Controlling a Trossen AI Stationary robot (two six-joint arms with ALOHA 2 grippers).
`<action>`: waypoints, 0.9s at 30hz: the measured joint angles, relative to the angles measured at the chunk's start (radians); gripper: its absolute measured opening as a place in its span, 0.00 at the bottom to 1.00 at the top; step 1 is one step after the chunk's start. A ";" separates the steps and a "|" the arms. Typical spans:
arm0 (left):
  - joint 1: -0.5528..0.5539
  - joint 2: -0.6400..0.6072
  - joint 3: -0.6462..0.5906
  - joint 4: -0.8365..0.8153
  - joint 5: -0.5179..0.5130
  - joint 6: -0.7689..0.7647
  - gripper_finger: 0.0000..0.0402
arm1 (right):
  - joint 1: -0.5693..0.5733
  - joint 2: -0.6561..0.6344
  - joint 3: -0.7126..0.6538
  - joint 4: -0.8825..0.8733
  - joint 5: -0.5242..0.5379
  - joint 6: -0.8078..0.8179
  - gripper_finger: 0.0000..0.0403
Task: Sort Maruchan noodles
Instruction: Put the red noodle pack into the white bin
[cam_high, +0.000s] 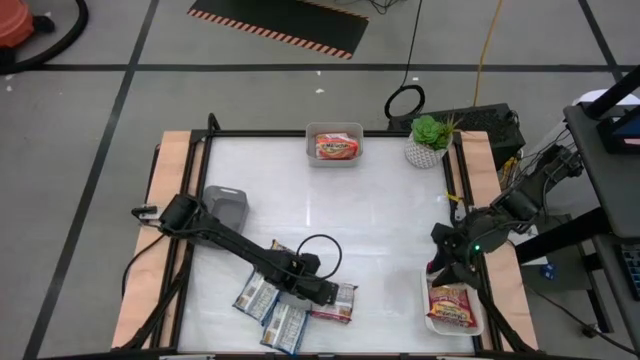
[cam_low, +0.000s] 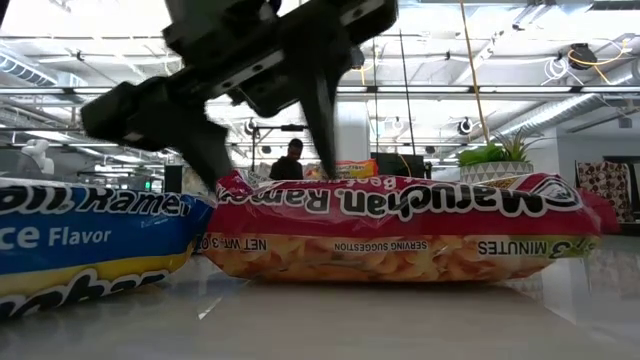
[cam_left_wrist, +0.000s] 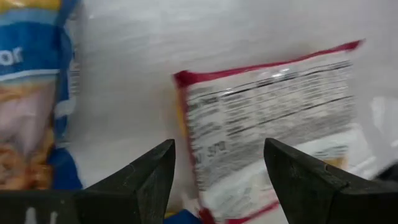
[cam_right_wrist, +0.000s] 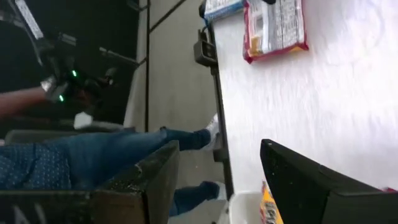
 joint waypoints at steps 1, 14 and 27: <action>0.000 0.001 0.000 -0.011 0.011 0.015 0.62 | 0.002 0.008 0.000 0.013 0.009 0.015 0.54; 0.035 0.006 -0.070 0.084 0.146 0.208 0.52 | 0.020 0.153 0.000 0.238 0.169 0.062 0.54; 0.045 0.002 -0.090 0.203 0.173 0.351 0.02 | 0.020 0.243 0.000 0.319 0.167 0.114 0.54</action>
